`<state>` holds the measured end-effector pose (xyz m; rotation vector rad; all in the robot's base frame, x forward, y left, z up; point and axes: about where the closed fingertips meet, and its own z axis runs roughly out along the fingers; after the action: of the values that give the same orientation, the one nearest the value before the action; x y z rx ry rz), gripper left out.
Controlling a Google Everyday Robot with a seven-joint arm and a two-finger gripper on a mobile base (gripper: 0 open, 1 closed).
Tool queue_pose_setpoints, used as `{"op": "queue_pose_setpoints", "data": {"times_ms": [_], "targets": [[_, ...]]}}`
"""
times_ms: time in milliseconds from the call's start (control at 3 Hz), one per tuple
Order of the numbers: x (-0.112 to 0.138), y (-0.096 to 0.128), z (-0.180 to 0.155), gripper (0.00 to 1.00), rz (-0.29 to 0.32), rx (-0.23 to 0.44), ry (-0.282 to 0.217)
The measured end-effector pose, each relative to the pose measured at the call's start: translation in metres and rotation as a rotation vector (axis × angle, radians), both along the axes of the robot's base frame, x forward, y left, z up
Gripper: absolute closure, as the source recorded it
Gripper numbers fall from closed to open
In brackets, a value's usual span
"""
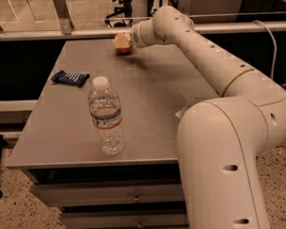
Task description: Move apple near water bottle
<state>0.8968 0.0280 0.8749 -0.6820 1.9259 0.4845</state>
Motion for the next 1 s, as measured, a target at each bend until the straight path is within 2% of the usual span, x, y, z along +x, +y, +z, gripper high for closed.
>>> {"op": "queue_pose_setpoints", "data": {"times_ms": [333,667,1000], "targets": [[-0.006,-0.003,0.004,0.83,0.008,-0.002,-0.006],[-0.022,-0.018,0.025,1.00,0.029,0.009,-0.036],[-0.059,-0.042,0.049,1.00,0.073,0.031,-0.067]]}}
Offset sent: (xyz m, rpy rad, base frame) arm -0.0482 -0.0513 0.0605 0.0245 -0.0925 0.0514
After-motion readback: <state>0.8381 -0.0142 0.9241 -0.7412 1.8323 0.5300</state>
